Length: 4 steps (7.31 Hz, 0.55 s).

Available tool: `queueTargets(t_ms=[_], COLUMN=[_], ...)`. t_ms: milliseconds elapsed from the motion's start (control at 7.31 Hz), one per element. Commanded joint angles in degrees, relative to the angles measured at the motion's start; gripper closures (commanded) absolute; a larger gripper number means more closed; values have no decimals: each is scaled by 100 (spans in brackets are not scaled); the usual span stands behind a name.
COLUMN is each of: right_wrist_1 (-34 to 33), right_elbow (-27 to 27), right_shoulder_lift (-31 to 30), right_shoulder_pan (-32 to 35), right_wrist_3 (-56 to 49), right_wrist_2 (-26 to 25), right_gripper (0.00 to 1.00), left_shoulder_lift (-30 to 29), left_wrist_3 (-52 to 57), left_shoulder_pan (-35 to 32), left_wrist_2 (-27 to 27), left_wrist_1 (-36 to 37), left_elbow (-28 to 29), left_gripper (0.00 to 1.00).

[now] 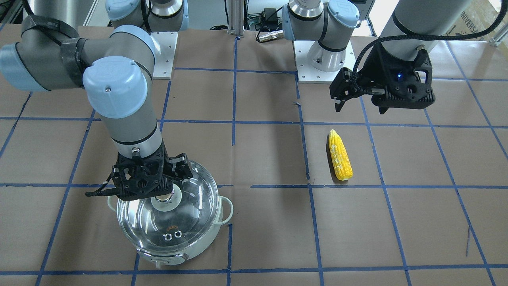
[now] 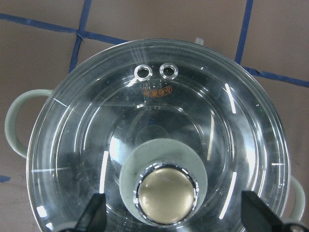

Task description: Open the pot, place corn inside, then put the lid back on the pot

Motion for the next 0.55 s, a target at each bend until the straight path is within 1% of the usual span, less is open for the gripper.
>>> queueTargets(t_ms=[0,137,411], right_wrist_1=[-18,-1,-1], right_elbow=[-15,11,47], right_shoulder_lift=[58,67,67], right_shoulder_pan=[37,46,72], right_wrist_3=[7,7,-11], right_wrist_2=[9,-8,-8], right_gripper=[11,15,38], left_shoulder_lift=[-18,-27,-18], left_wrist_3=[21,21,30], left_shoulder_pan=[19,10,19], left_wrist_2=[-9,-10,-10], left_wrist_1=[0,0,0], left_elbow=[22,5,-4], left_gripper=[0,0,0])
